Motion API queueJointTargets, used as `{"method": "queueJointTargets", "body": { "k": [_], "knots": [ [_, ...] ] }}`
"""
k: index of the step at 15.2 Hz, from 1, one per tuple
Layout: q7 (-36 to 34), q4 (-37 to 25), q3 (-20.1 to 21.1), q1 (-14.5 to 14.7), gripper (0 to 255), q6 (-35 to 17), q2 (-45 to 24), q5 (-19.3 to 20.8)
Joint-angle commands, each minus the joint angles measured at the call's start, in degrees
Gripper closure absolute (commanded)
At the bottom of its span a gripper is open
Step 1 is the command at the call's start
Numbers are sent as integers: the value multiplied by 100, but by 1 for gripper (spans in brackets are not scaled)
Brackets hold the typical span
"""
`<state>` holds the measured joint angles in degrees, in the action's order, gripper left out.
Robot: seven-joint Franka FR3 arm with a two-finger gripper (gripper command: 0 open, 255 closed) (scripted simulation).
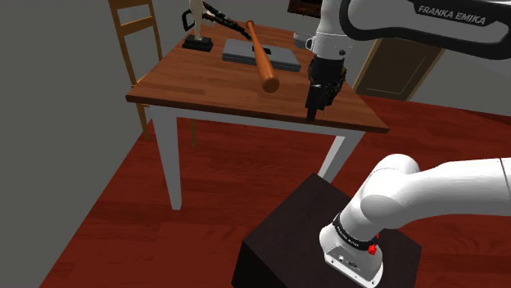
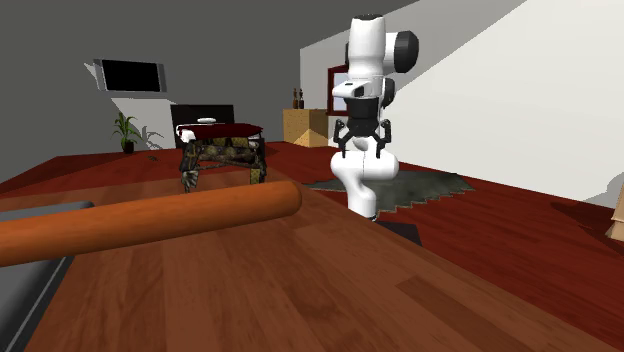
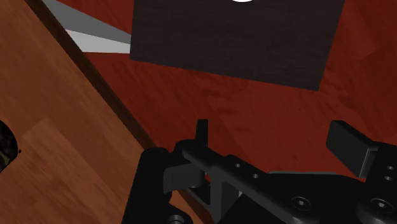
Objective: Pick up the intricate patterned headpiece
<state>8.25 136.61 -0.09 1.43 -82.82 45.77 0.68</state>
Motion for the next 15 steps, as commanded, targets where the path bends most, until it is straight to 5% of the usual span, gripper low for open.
{"method": "queueJointTargets", "body": {
  "k": [1,15],
  "knots": [
    [0,0,0,0,0,0,0,0],
    [1164,-2105,-1584,-551,0,-109,-1967,355]
  ]
}}
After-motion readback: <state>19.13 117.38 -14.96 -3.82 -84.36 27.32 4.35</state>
